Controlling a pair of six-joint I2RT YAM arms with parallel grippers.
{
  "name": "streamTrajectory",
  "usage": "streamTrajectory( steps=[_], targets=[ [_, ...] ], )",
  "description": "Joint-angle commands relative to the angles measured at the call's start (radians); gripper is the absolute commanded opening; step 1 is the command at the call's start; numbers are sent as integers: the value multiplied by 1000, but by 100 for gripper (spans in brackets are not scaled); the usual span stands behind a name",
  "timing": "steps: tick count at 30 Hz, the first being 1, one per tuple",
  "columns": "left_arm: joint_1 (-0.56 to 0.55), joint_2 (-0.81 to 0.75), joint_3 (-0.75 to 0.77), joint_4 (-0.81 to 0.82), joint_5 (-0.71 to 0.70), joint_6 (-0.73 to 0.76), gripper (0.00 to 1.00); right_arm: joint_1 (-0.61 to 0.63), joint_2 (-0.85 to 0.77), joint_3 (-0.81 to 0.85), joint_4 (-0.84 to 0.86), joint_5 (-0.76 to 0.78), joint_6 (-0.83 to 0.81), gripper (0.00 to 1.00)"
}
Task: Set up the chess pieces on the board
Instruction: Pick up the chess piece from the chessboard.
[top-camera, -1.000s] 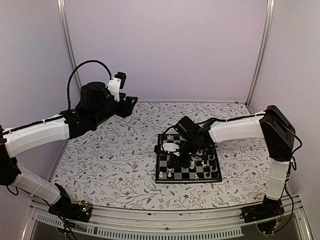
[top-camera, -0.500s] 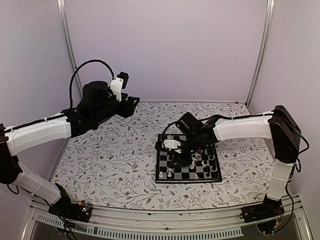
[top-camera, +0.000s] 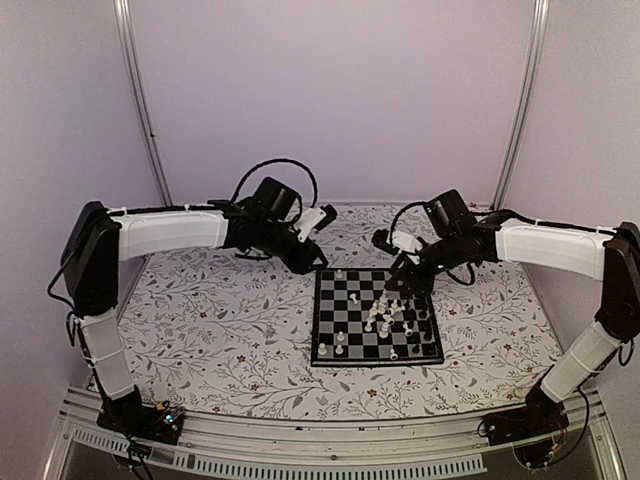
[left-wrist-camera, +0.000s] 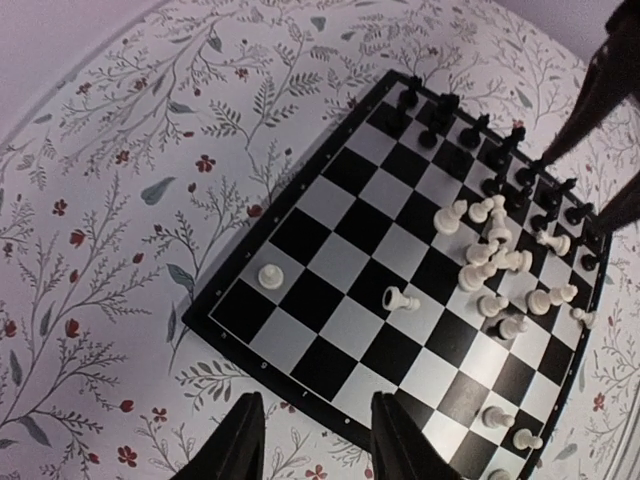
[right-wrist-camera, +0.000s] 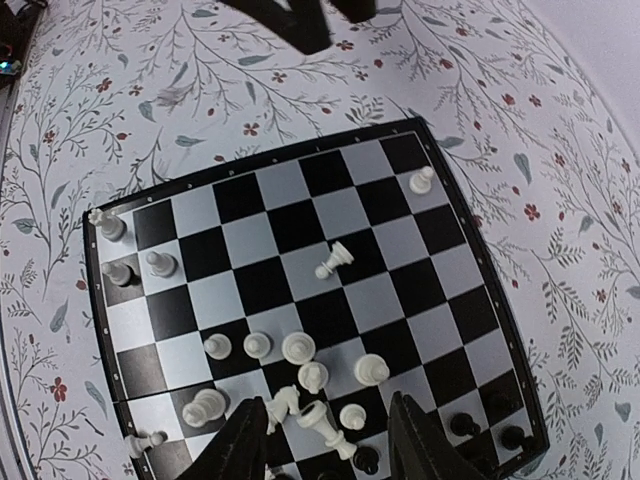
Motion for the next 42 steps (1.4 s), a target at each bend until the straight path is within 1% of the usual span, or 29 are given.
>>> streamTrajectory(
  steps=[1,4,9,13,16,18,21,23,27,31,37,42],
  targets=[
    [-68,67,92,-128,16,93,38,-81,-86,-87,57,-84,45,44],
    [-120,120,121,-161,-68,195,37,-136,-108,-104,71,-116,52,44],
    [-164,165,116,-133,-64,384,39,-172,-123,-108,71,-128,51,43],
    [-172,228,179,-137,-54,452,40,-178,-134,-114,71,-133,46,43],
    [-172,285,247,-147,-64,476,37,-184,-141,-122,71,-142,45,44],
    [-168,335,314,-162,-79,443,36,-188,-144,-124,72,-141,41,43],
    [-151,430,459,-266,-53,362,34,-190,-145,-125,72,-139,39,43],
    [-140,460,494,-278,-33,303,33,-194,-147,-128,71,-142,37,43],
    [-123,474,503,-287,-12,201,32,-197,-153,-130,72,-141,34,43],
    [-114,495,518,-329,-7,130,31,-197,-152,-130,71,-136,31,43],
    [-113,500,499,-328,7,107,28,-197,-147,-130,70,-139,29,43],
    [-108,512,507,-327,8,97,23,-197,-147,-130,71,-138,29,43]
  ],
)
